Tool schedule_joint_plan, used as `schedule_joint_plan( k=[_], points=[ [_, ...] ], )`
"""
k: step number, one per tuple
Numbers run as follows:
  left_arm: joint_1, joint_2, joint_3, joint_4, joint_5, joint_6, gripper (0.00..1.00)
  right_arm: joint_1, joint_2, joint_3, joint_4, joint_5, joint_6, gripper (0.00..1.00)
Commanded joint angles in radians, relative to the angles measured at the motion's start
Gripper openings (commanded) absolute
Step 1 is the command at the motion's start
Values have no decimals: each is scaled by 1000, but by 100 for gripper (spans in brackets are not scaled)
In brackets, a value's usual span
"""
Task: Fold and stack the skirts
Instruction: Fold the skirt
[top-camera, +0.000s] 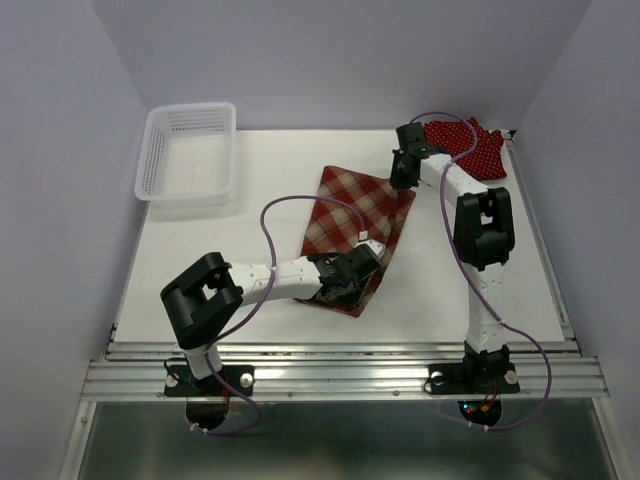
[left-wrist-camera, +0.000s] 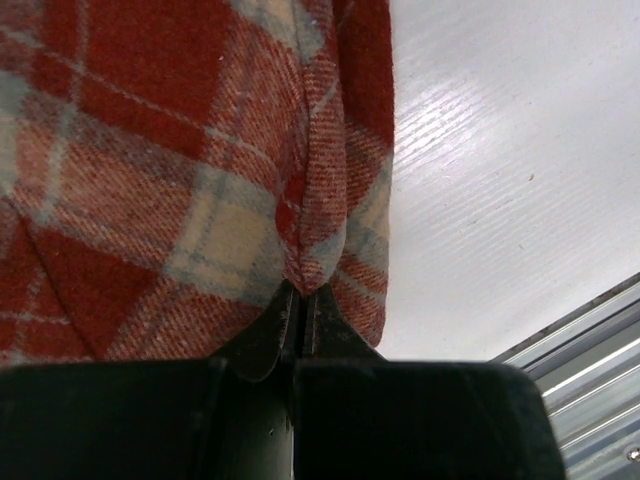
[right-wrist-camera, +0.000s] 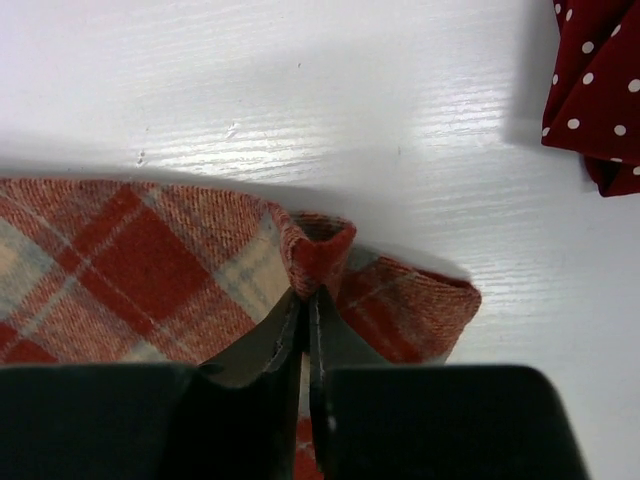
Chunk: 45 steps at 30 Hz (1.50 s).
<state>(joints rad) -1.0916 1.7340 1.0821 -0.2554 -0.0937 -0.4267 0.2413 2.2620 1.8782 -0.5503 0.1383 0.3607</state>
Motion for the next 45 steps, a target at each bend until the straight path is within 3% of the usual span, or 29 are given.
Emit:
schedule_joint_plan(
  k=[1,7,12,24,31,39,40,44,45],
  points=[
    [-5,-86,53,-27,-103,-21,0,-8,-18,56,39,-26,-17,5],
    [-4,-155,90,-91,-121,-12,0,-8,-100,70,61,-31,-51,0],
    [-4,-192,32,-53,-35,8,0,-8,-160,18,61,-26,-49,1],
    [-10,-116,-19,-12,72,32,0,-80,-145,-74,75,-62,-48,1],
    [-22,-99,-47,74,208,48,0,-102,-153,-152,76,1,-43,1],
    [-22,-4,-28,51,215,34,0,-120,-157,-269,99,73,3,1],
    [-22,-1,-28,48,219,34,4,-120,-160,-286,99,86,7,4],
    [-22,-19,-39,48,233,25,35,-129,-173,-310,99,150,30,18],
    [-22,-37,-39,48,235,26,41,-129,-182,-314,98,171,32,32]
  ],
)
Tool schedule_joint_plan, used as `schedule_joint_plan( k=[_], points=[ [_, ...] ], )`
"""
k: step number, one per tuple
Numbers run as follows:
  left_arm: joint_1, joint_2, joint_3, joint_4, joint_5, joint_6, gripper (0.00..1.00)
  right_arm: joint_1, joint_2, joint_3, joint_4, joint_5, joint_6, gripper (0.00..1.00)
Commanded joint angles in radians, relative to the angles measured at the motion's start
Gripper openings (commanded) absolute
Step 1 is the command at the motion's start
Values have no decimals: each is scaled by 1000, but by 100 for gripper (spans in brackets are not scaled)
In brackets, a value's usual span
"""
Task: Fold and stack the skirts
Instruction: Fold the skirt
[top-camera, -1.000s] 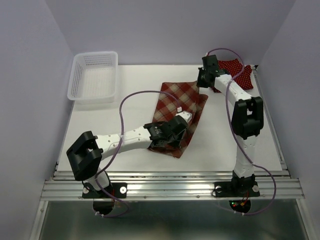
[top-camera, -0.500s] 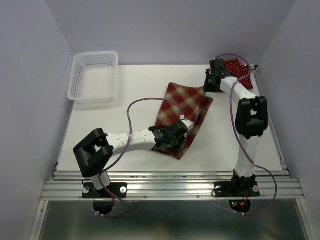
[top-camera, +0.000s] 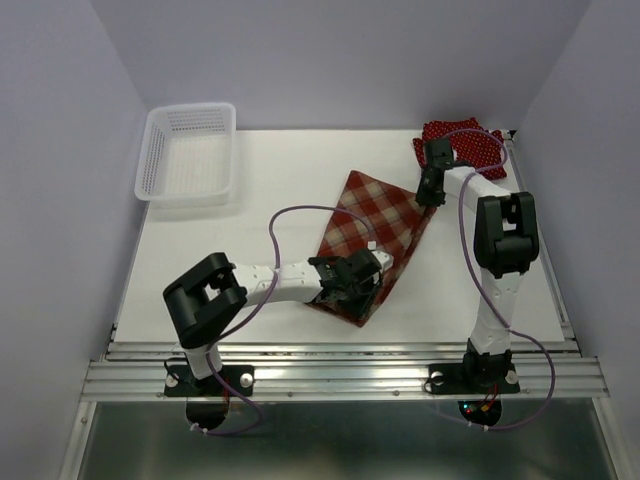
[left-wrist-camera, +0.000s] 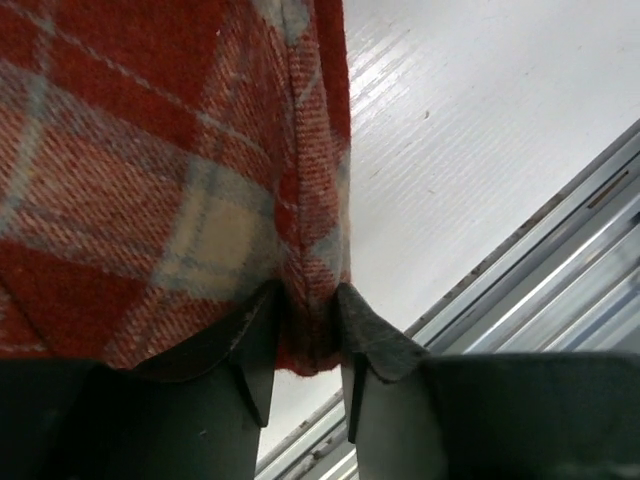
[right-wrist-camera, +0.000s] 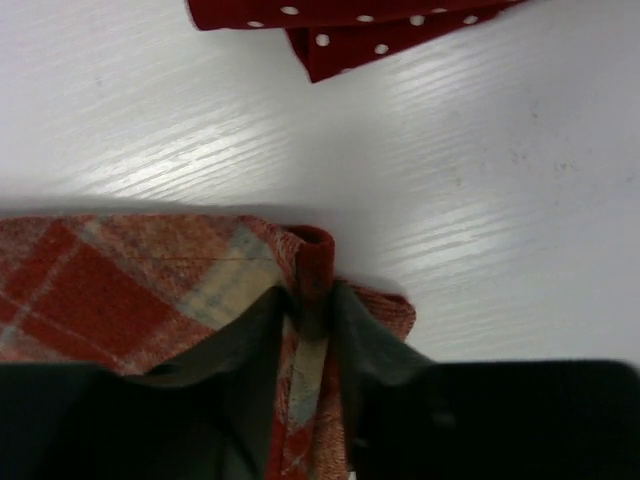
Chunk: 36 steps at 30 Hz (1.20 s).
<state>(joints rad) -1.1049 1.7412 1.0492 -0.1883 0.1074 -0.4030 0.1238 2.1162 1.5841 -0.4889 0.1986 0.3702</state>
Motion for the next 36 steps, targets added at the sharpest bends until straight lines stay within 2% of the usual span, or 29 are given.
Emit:
schedule_joint_plan(
  k=[1,3,4,5,6,7,10,14,15,19,21,24,25,26,27,33,36],
  points=[
    [-9,-55,-5,-23,35,3,50,-12,-45,-24,36,122,22,37],
    [-9,-90,5,-33,28,1,61,-12,-73,-32,38,102,-2,37],
    [-10,-104,8,-40,20,1,66,-12,-112,-36,41,88,-8,46],
    [-9,-120,11,-54,14,0,96,-12,-137,-53,53,73,-17,53],
    [-9,-153,6,-57,-3,0,99,-12,-165,-64,56,41,-39,85],
    [-9,-172,-3,-60,-15,-3,99,-12,-223,-75,68,29,-43,100],
    [-9,-229,-28,-83,-78,-33,99,-12,-314,-125,91,-45,-62,100],
    [-6,-279,-44,-119,-144,-95,99,-12,-424,-202,177,-236,-115,100],
    [-3,-295,-55,-116,-152,-117,99,-12,-436,-217,184,-322,-138,100],
    [36,-305,-55,-100,-167,-158,99,-12,-420,-236,184,-483,-143,100],
    [91,-302,-52,-80,-193,-163,99,-12,-420,-265,203,-516,-129,100],
    [177,-281,-71,36,-134,-155,99,-3,-406,-343,271,-545,-110,100],
    [232,-272,-80,102,-105,-145,99,-3,-375,-349,285,-550,-114,100],
    [252,-260,-84,122,-33,-140,99,-3,-357,-342,285,-545,-114,100],
    [266,-234,-87,130,-19,-135,99,-3,-334,-332,285,-544,-116,100],
    [280,-177,-123,151,60,-74,99,-3,-208,-291,288,-509,-125,100],
    [281,-137,-144,148,67,-69,99,-3,-173,-297,288,-441,-129,100]
  ],
)
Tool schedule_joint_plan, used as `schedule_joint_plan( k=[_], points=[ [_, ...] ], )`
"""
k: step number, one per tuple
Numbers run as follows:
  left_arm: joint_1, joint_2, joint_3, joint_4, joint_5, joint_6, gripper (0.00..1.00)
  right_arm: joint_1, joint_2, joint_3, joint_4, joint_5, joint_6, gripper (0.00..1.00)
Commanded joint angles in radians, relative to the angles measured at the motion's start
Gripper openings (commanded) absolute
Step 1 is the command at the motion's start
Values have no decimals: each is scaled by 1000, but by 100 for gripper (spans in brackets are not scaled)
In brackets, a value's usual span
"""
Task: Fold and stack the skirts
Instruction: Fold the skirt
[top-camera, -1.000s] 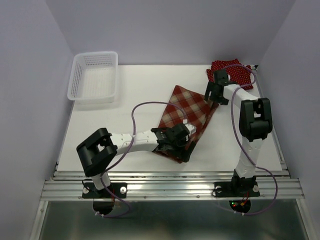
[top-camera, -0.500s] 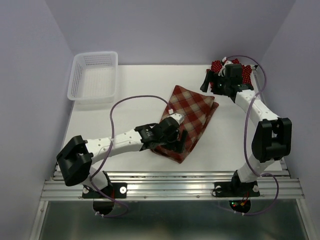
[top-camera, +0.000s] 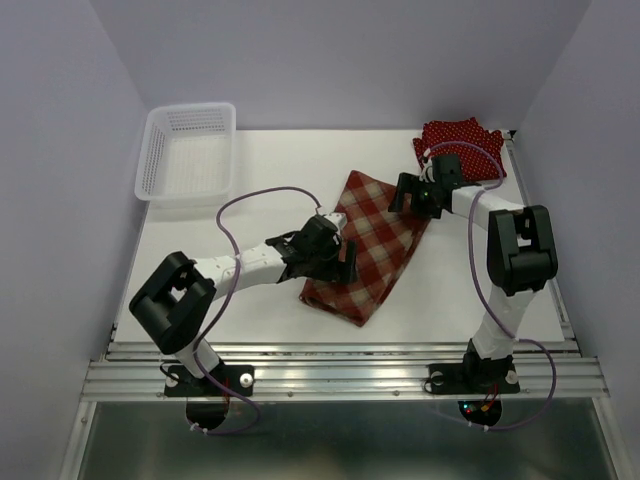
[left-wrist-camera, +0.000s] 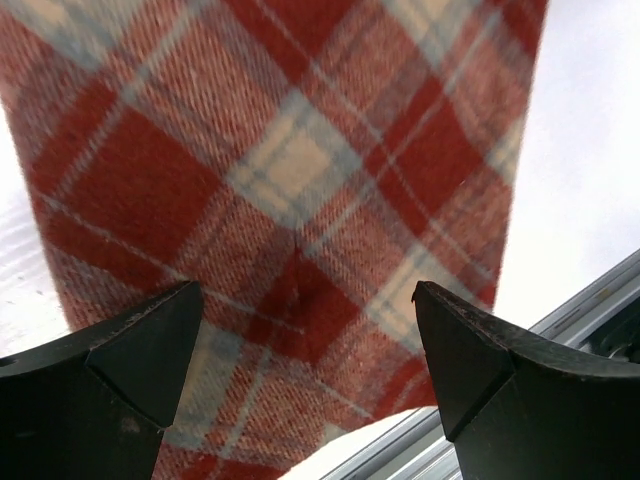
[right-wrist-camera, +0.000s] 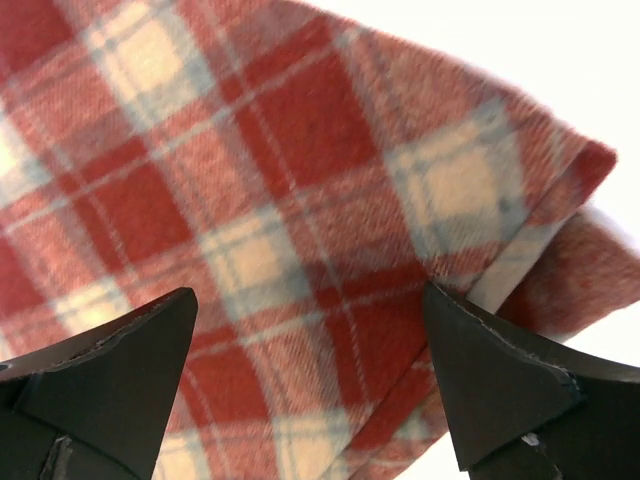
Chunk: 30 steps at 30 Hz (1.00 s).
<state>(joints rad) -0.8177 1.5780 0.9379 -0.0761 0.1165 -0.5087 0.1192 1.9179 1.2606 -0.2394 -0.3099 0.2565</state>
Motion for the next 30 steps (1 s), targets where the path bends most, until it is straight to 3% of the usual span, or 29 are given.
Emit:
schedule_joint_plan(
  k=[1,7,16,24,30],
  points=[
    [-5,36,-40,35,58,36,99,2,38,28,34,89,-16,100],
    [17,65,-126,67,63,0,99,2,124,26,-6,236,6,100],
    [84,162,-64,78,29,10,98,2,193,105,-30,193,-33,100],
    [134,-10,21,-62,-106,19,99,2,50,91,-49,172,-76,100],
    [137,-130,47,-166,-251,-76,99,2,-137,54,-17,63,-50,100]
  ],
)
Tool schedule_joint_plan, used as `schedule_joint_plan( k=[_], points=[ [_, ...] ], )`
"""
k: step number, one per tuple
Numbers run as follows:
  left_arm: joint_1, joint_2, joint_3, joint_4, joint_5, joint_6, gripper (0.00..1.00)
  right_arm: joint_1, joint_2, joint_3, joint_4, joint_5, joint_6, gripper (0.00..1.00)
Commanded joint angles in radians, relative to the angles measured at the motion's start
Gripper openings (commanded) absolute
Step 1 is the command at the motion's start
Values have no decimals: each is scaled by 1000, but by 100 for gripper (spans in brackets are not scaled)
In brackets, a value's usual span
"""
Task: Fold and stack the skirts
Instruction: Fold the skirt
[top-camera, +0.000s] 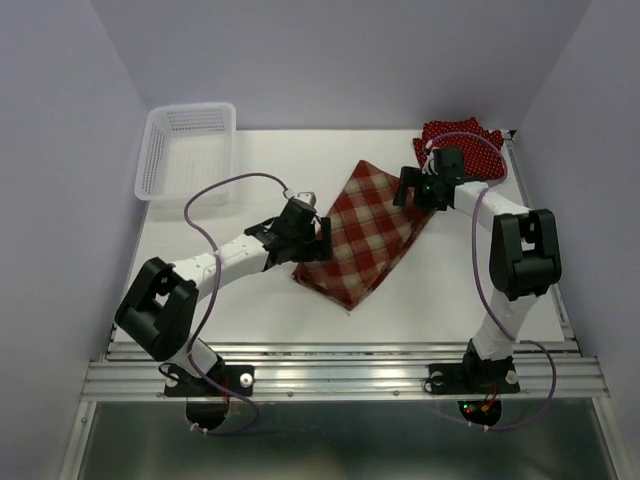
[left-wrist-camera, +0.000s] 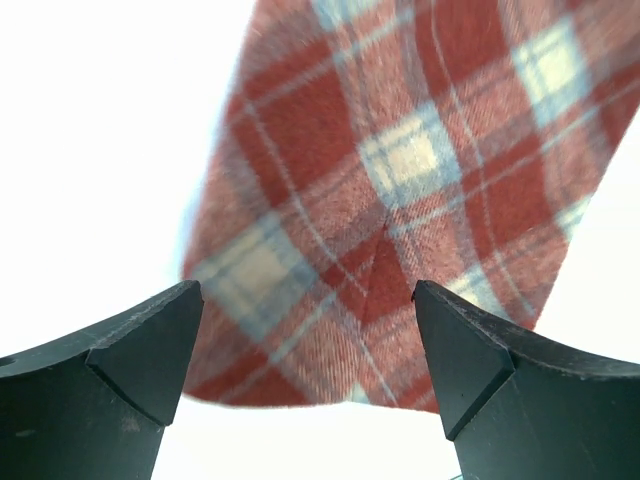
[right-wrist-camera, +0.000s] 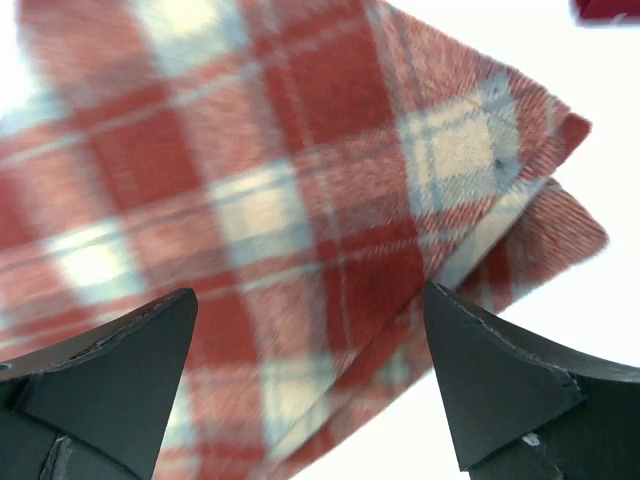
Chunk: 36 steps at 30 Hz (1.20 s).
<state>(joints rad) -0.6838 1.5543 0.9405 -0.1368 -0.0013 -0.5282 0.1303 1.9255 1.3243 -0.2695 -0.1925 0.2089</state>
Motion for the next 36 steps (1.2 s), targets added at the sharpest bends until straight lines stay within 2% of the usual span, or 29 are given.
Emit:
schedule_joint_plan(
  k=[1,5,8,11,15,19,22,26,28,33,34,36],
  points=[
    [3,-121,34,-116,-135,-93,99,-9,-186,-14,22,-50,3,100],
    [0,-212,-78,-58,-51,-183,99,-9,-185,27,18,-88,-20,100],
    [-25,-296,-179,23,36,-242,99,-9,-102,128,-5,-114,-43,100],
    [-59,-301,-186,98,50,-259,99,-9,-19,219,-42,-91,-57,100],
    [-62,-196,-149,219,112,-251,99,-9,118,343,-89,-21,-74,100],
    [-62,-65,-43,187,113,-230,99,-9,208,359,-99,27,-71,100],
    [-42,-11,-29,186,106,-219,99,-9,250,334,-99,42,-46,100],
    [32,33,-54,177,92,-194,99,-21,216,225,-58,36,15,100],
    [65,62,-57,178,86,-170,99,-21,169,101,-13,24,56,100],
    [181,186,15,187,107,-78,99,-21,-23,-198,127,13,205,100],
    [197,208,61,186,110,-49,99,-12,-107,-321,157,13,263,100],
    [243,265,140,181,136,2,99,27,-240,-436,222,42,320,100]
  ],
)
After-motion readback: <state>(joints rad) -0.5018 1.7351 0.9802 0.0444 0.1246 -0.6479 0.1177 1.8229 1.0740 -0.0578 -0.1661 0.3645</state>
